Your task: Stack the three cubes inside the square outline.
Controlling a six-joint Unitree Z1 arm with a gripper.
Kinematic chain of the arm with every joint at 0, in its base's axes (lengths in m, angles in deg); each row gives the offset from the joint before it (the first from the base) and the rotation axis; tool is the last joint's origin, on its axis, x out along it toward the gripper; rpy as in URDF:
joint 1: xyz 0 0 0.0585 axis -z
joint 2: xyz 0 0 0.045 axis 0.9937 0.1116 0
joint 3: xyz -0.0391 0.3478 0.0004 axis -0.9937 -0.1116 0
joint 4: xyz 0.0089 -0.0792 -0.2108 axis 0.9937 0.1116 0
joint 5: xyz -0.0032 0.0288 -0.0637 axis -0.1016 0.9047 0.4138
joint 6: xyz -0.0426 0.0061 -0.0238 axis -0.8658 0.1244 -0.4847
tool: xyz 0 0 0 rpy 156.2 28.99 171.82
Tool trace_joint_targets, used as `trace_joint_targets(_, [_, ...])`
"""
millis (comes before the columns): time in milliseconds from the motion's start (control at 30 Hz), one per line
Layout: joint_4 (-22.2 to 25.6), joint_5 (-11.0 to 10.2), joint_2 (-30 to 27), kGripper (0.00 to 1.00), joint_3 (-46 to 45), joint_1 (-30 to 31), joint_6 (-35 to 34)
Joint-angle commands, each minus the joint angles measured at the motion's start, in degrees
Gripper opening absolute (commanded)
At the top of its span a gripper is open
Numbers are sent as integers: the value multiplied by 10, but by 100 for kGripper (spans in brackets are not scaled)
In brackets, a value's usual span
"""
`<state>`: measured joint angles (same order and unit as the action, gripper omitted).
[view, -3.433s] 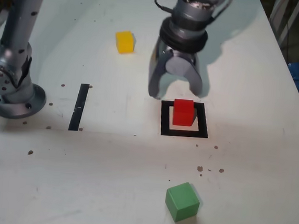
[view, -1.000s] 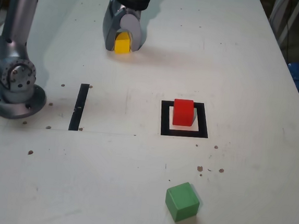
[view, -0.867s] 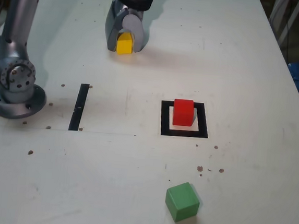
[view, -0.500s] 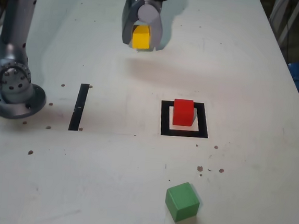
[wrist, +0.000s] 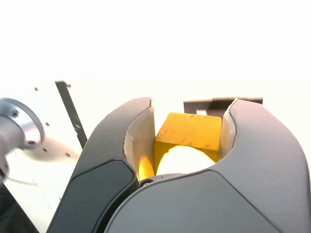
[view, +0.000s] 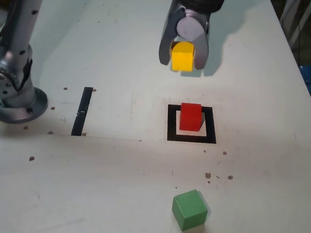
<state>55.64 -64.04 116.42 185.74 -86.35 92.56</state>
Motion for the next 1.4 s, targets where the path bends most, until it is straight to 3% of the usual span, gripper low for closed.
trace_joint_targets(0, [3,5,8,34,6,11,-6])
trace_joint_targets(633, [-5,43,65,34,31,66,-31])
trace_joint_targets(1367, [-18,52,88,34,21,73,-32])
